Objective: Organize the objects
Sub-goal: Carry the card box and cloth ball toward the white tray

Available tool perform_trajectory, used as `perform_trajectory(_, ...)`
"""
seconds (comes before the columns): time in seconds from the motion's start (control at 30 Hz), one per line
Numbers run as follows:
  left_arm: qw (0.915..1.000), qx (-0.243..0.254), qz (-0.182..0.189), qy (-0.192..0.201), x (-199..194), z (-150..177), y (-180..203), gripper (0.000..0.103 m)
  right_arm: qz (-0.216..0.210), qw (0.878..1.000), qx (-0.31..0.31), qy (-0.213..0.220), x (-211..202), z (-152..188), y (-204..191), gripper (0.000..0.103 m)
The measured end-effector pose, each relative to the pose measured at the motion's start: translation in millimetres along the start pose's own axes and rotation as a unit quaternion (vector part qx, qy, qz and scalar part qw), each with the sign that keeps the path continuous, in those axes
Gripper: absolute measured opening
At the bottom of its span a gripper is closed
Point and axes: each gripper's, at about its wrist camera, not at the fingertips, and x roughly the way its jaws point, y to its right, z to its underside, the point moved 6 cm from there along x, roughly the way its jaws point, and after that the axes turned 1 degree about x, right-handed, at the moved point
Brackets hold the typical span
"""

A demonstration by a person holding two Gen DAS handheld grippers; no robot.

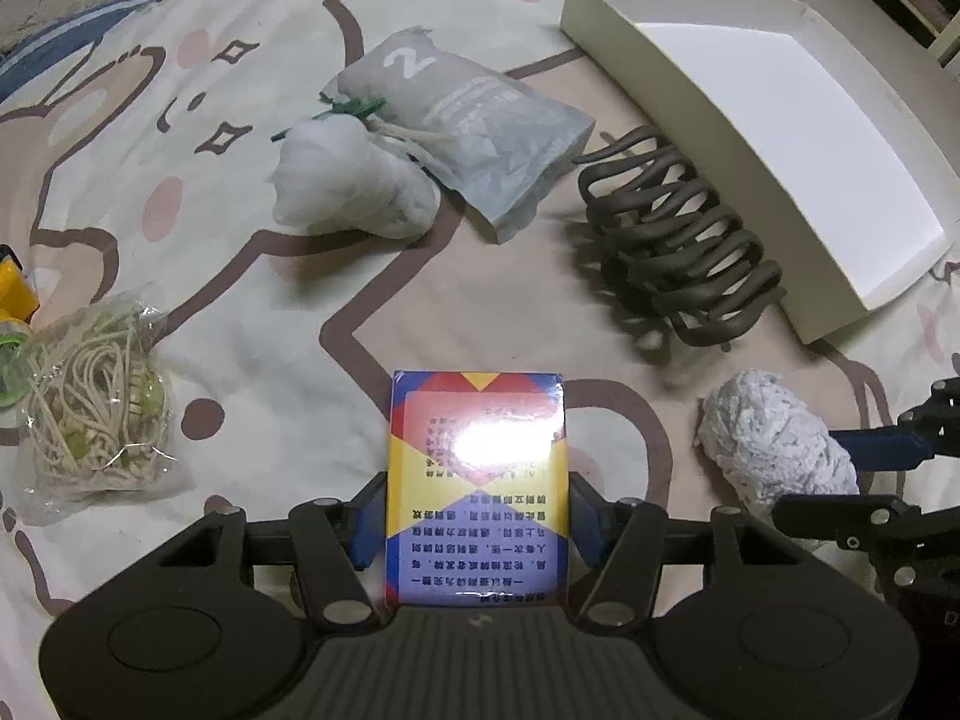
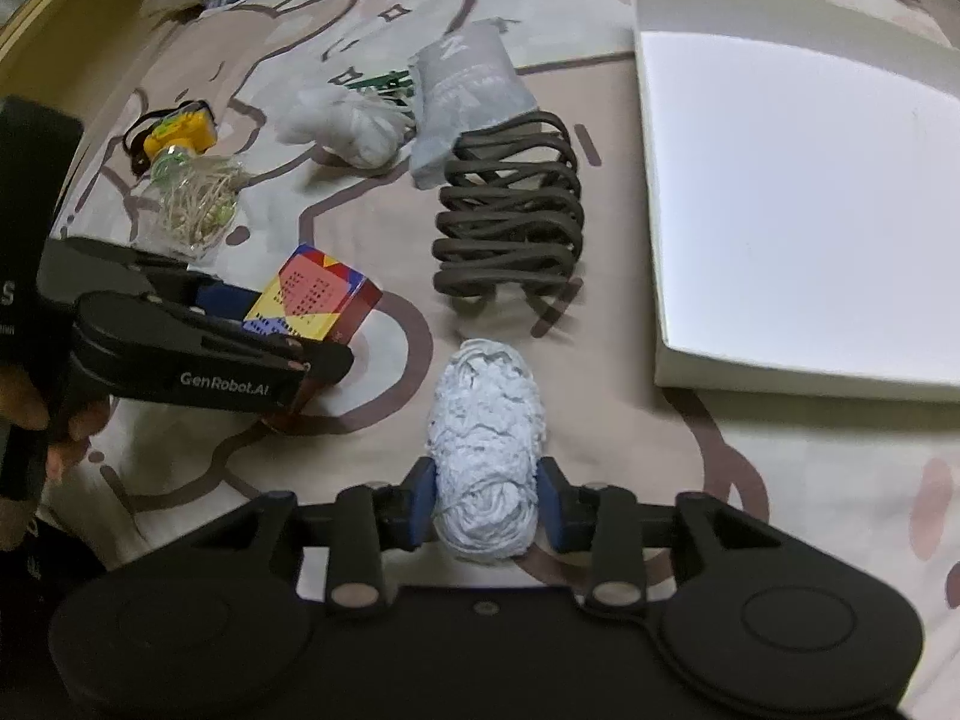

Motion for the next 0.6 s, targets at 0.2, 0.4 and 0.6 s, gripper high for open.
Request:
perform_trajectory(0.2, 0.9994, -0.023, 0.002, 0.026, -22, 2, -5, 0.060, -0.007, 0.998, -0.038, 0.050, -26, -5, -8, 0.034)
perform_trajectory(0.4, 0.9945, -0.050, -0.001, 0.092, -52, -24, -3, 0.060, -0.014, 0.990, -0.038, 0.138, -72, -19, 1, 0.034)
perform_trajectory(0.6, 0.9850, -0.081, 0.021, 0.151, -75, -57, 19, 0.060, 0.009, 0.978, -0.030, 0.205, -105, -35, 23, 0.034)
